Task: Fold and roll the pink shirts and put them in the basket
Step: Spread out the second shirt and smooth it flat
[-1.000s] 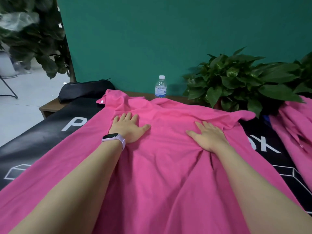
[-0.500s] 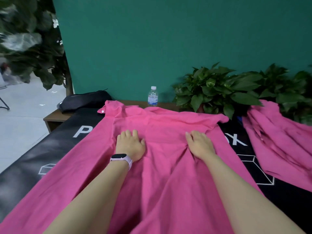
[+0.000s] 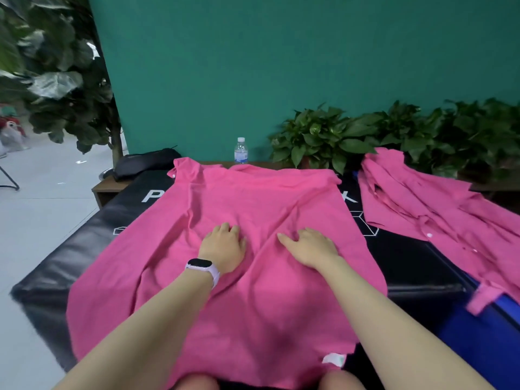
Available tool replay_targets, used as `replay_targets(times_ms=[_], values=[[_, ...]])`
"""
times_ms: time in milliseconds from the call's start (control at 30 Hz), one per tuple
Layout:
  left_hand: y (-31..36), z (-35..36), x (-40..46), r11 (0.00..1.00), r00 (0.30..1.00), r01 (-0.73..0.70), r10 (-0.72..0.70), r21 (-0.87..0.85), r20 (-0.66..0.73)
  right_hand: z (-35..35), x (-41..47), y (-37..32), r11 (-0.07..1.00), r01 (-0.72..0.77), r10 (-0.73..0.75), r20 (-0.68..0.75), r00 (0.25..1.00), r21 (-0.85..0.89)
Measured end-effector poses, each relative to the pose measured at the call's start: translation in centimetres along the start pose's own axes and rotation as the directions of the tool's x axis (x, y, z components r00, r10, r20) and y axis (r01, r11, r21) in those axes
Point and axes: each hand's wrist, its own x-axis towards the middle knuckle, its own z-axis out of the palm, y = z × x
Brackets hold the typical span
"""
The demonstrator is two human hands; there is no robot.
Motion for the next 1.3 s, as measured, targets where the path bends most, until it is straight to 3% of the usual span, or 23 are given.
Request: replay_targets(times_ms=[100,233,467,1300], values=[[2.3,1.0,-1.7,0.996,1.000,0.004,-0.003,-0.085,0.016,0.9,-2.0,-0.1,0.999,0.024,-0.024,-0.010,1.000,-0.044],[2.7,1.0,-2.8,0.999,0.988,0.042,-0.039,-0.015,0.148,2.0,-3.6,2.2,0.997,0.038,-0.040,-0.027,0.999,-0.073],[2.7,0.9,-2.1,0.996,0.967,0.082,-0.084,0.020,0.239,1.7,-2.1,4.0,0.995,0.015,-0.016,-0.009,1.000,-0.102],[1.6,5.7,17.8,0.992,0.969,0.089,-0.106,0.087,0.223,0.2,18.4,6.0,0.992,0.076,-0.079,-0.025,0.997,-0.103]])
